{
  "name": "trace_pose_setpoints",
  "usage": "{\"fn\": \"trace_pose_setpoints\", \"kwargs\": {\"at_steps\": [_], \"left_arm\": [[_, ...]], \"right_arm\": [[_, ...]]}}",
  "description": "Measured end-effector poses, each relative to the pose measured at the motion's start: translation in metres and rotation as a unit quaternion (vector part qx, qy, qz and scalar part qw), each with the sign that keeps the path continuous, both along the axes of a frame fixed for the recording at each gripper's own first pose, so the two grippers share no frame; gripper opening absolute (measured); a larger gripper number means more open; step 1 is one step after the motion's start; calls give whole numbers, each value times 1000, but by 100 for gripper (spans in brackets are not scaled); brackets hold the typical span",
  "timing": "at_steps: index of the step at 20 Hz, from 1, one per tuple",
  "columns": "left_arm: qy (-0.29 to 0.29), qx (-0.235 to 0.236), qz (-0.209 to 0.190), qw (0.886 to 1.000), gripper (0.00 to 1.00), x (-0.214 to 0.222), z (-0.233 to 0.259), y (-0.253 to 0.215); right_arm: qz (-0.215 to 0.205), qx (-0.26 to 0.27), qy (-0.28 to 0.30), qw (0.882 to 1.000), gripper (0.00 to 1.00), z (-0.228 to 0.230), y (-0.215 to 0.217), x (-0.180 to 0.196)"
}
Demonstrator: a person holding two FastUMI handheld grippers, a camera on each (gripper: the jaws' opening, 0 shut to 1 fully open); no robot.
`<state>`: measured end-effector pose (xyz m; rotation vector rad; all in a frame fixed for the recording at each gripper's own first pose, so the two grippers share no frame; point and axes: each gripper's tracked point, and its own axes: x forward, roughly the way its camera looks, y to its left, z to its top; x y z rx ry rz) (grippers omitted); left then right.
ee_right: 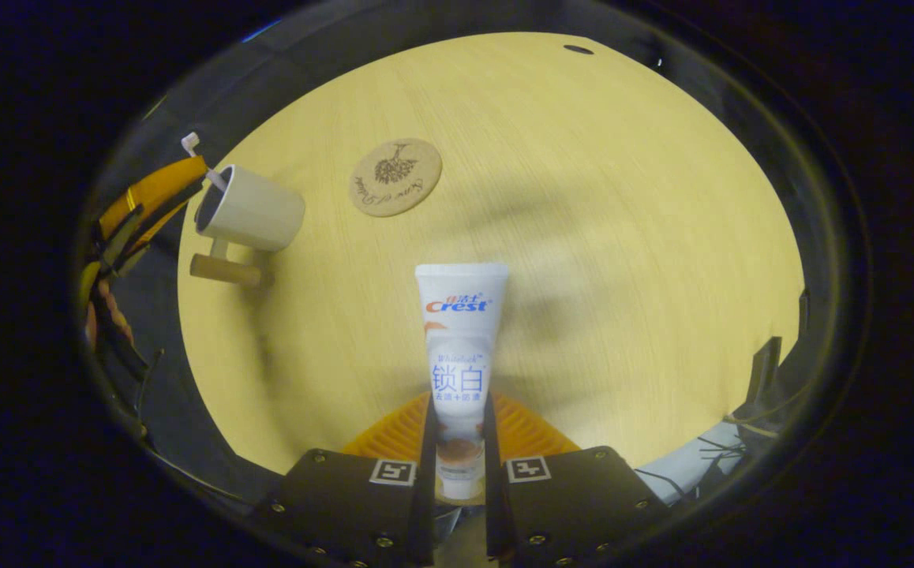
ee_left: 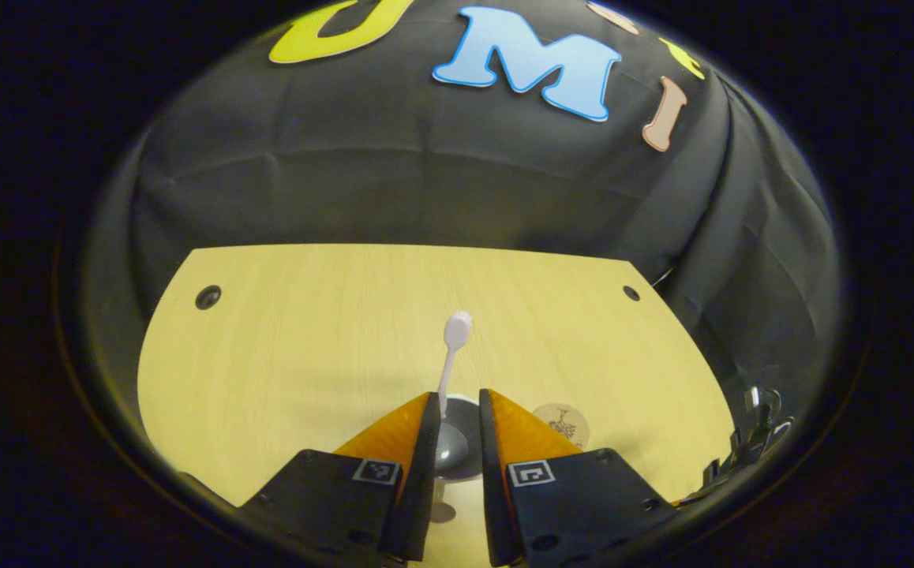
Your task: Put the toothbrush and toothpaste on the desktop into the cup, then pick up the cup and place it on the coaster on the desktop.
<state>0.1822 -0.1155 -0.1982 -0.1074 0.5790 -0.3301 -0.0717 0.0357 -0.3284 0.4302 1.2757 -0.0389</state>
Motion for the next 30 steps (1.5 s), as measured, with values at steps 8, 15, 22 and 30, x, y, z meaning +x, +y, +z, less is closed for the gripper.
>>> {"fn": "trace_pose_setpoints", "kwargs": {"at_steps": [8, 15, 22, 30], "left_arm": [[-2, -9, 31, 999, 39, -38, 10, 45], [-1, 1, 52, 999, 33, -58, 9, 85], [18, 4, 58, 998, 39, -74, -2, 112], [41, 0, 68, 997, 33, -88, -18, 134]], "right_arm": [[-2, 20, -76, 997, 27, 63, 22, 93], [-37, 70, -123, 989, 27, 106, 72, 168], [-87, 90, -162, 979, 27, 118, 85, 202], [-94, 62, -283, 952, 27, 114, 97, 233]]}}
